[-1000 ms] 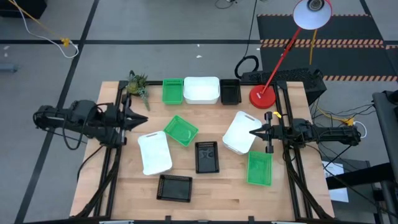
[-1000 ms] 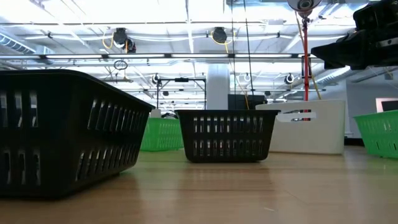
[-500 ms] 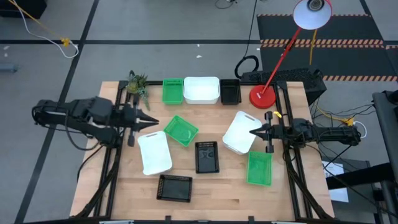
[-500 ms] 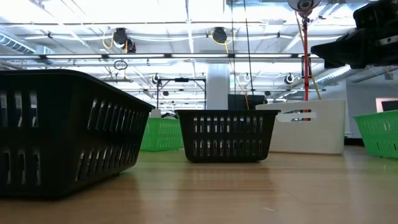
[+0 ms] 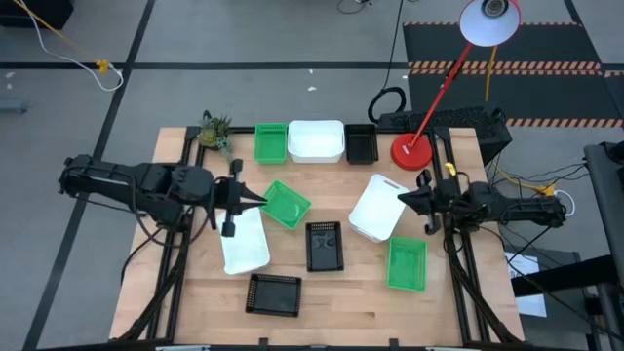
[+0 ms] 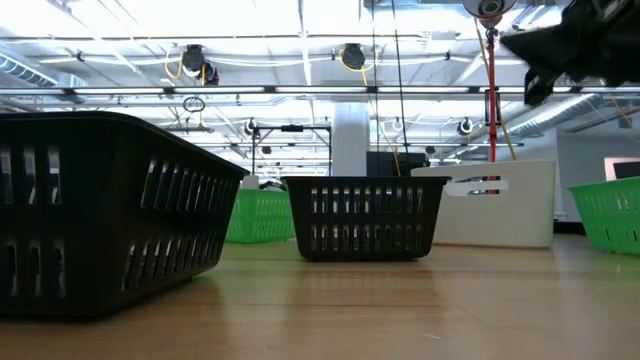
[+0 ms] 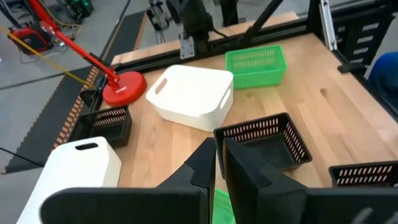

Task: Stack baskets by color
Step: Stack the middle green bin on the top green bin

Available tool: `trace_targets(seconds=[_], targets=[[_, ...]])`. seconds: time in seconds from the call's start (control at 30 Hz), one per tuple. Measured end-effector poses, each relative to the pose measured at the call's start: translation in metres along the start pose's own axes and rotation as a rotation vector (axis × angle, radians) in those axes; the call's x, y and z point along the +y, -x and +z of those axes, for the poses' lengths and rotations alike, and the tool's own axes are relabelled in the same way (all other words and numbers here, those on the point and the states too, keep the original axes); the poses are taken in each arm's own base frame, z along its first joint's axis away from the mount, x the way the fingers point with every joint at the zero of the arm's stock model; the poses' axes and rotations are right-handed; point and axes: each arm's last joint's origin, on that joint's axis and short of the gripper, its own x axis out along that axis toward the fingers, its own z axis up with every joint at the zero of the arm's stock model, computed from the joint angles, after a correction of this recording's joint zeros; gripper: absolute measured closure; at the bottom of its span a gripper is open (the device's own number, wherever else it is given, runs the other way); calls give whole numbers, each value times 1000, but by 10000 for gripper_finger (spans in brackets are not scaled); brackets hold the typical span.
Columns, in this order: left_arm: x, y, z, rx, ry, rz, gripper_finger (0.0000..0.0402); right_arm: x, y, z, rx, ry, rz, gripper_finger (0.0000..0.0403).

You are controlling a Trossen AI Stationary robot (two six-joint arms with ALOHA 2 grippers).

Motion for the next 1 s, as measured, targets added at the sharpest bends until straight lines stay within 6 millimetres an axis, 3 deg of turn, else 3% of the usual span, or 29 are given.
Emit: trace_targets(seconds=[0.23, 0.53, 0.73, 1.0], targets=[[-2, -9, -1, 29, -1, -3, 366, 15, -11, 54, 48, -1, 19, 403], [-2, -9, -1, 27, 6, -2, 366, 33, -49, 109, 181, 8, 25, 403], [-2, -9, -1, 27, 17, -2, 366, 41, -73, 123, 281, 26, 15, 403], [-3, -15, -2, 46, 98, -2, 351, 47, -91, 114, 441, -14, -66, 403]])
